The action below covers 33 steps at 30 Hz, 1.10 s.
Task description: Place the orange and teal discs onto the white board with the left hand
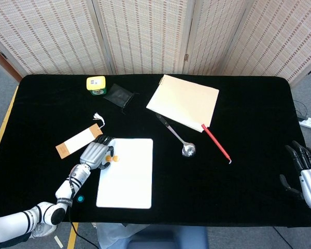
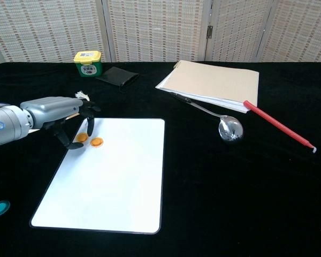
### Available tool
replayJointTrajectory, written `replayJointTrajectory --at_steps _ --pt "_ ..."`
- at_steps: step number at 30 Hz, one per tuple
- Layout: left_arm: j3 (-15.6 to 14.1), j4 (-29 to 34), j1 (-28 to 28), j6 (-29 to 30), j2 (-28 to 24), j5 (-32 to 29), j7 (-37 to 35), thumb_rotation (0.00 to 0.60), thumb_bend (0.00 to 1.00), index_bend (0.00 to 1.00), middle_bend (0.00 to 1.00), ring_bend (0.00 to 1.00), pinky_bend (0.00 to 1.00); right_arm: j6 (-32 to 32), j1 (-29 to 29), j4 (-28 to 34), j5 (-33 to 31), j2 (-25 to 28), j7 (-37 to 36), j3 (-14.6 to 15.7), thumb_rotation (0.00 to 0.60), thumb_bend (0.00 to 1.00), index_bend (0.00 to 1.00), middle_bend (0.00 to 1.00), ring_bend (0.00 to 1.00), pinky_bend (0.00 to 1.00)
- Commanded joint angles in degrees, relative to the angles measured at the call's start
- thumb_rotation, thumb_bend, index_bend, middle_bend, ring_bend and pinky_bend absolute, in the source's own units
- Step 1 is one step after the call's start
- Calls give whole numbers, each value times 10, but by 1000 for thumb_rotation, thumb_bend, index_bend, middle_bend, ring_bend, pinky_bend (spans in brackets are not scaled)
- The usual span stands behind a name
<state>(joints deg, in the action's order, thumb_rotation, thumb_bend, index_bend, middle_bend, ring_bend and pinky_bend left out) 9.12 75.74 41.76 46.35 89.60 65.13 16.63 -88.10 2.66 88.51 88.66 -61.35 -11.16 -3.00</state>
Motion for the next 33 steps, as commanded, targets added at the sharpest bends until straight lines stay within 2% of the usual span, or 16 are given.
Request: replayJointTrajectory --at_steps 1,11,20,22,28,30,33 --pt "4 7 7 -1 1 -4 4 600 392 513 120 0 0 0 0 0 0 0 0 0 600 443 28 23 0 0" --pt "21 22 54 -22 23 -40 38 600 392 500 120 0 0 -3 -4 -1 -3 1 -2 -1 600 443 28 23 0 0" --pt "20 23 86 -32 45 -80 71 600 392 494 120 0 0 -5 -8 -6 -6 2 -10 -1 600 443 27 23 0 0" --pt "17 23 91 -33 47 -88 78 600 391 466 120 0 0 -6 -9 -7 -7 2 -11 -1 600 442 27 23 0 0" --pt "14 37 92 -16 47 -94 76 600 342 266 104 0 0 -7 -11 -10 -7 1 -15 -2 600 442 27 23 0 0" --pt "16 40 86 -3 41 -86 63 600 340 262 104 0 0 -8 -10 -10 -6 1 -16 -2 600 442 27 23 0 0" --pt "11 50 69 17 19 -69 42 600 340 313 104 0 0 -8 -10 -10 -4 2 -16 -3 600 442 27 23 0 0"
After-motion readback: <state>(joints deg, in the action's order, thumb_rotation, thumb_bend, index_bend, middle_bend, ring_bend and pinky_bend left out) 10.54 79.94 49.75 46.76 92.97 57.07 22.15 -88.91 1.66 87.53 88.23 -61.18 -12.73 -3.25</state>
